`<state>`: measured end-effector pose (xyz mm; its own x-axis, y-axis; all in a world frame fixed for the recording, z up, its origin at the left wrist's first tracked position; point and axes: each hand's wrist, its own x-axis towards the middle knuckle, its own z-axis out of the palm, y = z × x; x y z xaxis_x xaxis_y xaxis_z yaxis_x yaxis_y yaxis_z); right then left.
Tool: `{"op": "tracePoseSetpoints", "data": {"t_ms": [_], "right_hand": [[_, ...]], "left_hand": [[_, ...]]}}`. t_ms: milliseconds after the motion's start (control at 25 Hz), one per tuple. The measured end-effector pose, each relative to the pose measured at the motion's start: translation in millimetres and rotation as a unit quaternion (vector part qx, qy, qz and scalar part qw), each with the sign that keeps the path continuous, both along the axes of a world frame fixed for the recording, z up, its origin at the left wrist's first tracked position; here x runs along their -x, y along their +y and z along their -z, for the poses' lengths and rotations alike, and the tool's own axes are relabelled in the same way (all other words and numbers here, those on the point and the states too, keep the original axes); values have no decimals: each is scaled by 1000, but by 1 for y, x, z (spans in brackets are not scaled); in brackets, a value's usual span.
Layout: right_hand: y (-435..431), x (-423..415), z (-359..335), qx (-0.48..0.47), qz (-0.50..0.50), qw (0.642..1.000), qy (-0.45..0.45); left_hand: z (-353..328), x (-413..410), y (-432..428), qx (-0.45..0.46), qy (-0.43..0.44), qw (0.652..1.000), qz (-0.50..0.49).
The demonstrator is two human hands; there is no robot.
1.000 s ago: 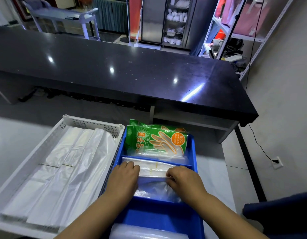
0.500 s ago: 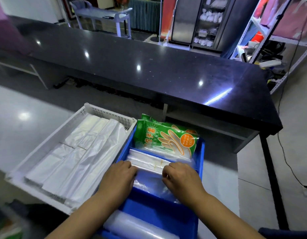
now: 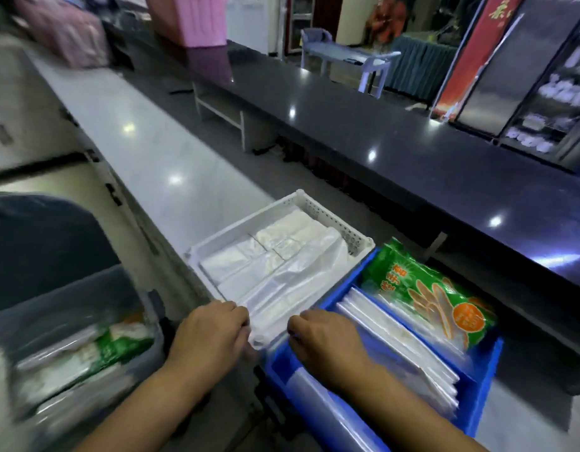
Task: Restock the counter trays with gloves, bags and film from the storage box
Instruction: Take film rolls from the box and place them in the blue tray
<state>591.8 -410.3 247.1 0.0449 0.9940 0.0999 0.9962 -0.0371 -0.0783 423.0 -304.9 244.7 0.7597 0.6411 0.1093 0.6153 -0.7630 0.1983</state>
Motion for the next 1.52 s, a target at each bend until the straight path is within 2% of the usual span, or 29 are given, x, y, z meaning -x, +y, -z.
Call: {"op": "tracePoseSetpoints", "data": {"t_ms": [120,320,520,680,880,1120,1320,1520], "right_hand": [[43,45,-3,0,-48,999,-22],[117,156,13,31,-111,993,-16],[176,261,38,75,-130,989,11],[209,318,52,122,-116,985,24],[249,337,73,175,-116,978,13],[328,346,137,249,-139,958,28],[403,350,217,371,-163,914,30],[440,357,292,469,-164,867,50]], "left_hand": [[1,67,20,6,-12,998,-62],[11,224,71,11,24,984,-178],[33,363,112,39,53,954,-294],[43,437,128,82,40,929,-358],[61,470,153,112,34,917,-381],[93,492,185,135,90,894,-418],[126,489,224,175,116,855,-473],[168,473,260,202,121,839,-491]]}}
